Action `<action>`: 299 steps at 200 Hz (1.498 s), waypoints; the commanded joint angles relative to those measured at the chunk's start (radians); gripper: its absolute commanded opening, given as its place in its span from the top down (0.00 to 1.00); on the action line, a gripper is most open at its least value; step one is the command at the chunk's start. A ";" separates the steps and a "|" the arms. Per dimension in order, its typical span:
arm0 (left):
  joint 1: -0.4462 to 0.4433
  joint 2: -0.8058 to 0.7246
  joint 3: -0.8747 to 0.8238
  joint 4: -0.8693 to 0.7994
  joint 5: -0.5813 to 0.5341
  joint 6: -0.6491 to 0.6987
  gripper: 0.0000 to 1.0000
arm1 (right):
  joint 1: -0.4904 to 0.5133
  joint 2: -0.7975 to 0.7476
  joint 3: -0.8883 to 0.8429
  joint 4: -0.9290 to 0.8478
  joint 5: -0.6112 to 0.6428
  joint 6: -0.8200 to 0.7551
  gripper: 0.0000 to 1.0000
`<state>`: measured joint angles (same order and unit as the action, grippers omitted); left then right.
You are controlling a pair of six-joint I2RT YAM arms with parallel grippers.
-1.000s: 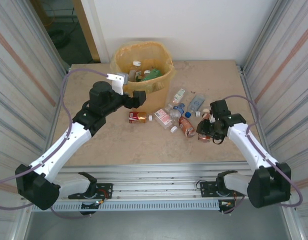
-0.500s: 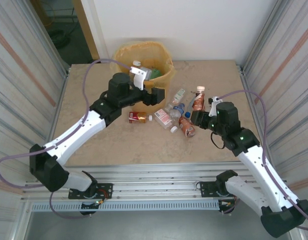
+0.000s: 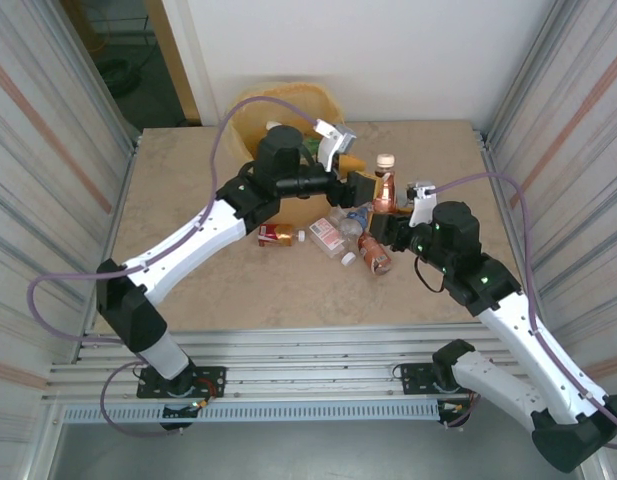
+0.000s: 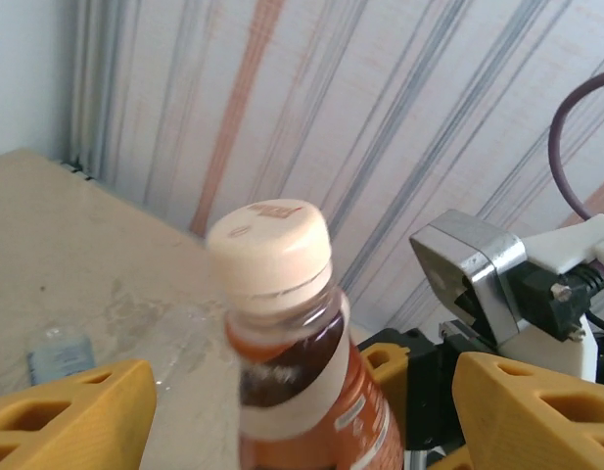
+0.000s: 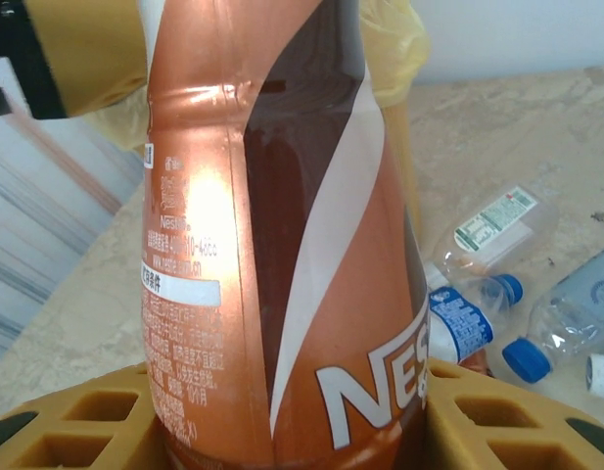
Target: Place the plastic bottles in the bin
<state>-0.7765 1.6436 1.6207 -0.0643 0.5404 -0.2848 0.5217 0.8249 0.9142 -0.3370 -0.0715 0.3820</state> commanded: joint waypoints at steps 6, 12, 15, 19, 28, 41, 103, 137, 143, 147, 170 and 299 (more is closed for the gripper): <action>-0.010 0.035 0.073 -0.031 0.047 0.018 0.20 | 0.022 0.018 0.051 0.052 0.007 -0.047 0.51; -0.010 0.044 0.080 -0.032 0.049 0.015 0.21 | 0.025 0.021 0.054 0.053 0.007 -0.051 0.51; -0.010 0.048 0.085 -0.034 0.052 0.015 0.22 | 0.028 0.024 0.056 0.054 0.007 -0.052 0.51; -0.010 0.054 0.089 -0.035 0.052 0.014 0.22 | 0.031 0.027 0.057 0.054 0.008 -0.055 0.51; -0.011 0.066 0.099 -0.036 0.062 0.011 0.25 | 0.039 0.034 0.062 0.055 0.013 -0.061 0.51; -0.010 0.081 0.112 -0.036 0.078 0.006 0.31 | 0.050 0.043 0.067 0.057 0.022 -0.070 0.51; -0.006 0.086 0.107 -0.019 0.083 -0.013 0.73 | 0.076 0.074 0.081 0.043 0.072 -0.088 0.48; 0.008 0.060 0.083 -0.015 0.067 -0.004 0.88 | 0.081 0.067 0.077 0.036 0.089 -0.089 0.25; 0.012 0.052 0.078 -0.015 0.061 -0.001 0.89 | 0.080 0.063 0.075 0.035 0.095 -0.088 0.17; 0.015 0.046 0.076 -0.014 0.056 0.003 0.90 | 0.080 0.060 0.074 0.033 0.098 -0.088 0.13; 0.036 0.018 0.074 -0.027 0.035 0.032 0.91 | 0.081 0.040 0.064 0.028 0.116 -0.088 0.02; 0.197 -0.070 0.265 -0.172 -0.285 0.341 0.92 | 0.081 -0.040 0.008 -0.014 0.232 -0.042 0.02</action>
<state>-0.6186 1.5860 1.7981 -0.1944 0.3592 -0.0360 0.5964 0.8032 0.9390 -0.3389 0.1181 0.3099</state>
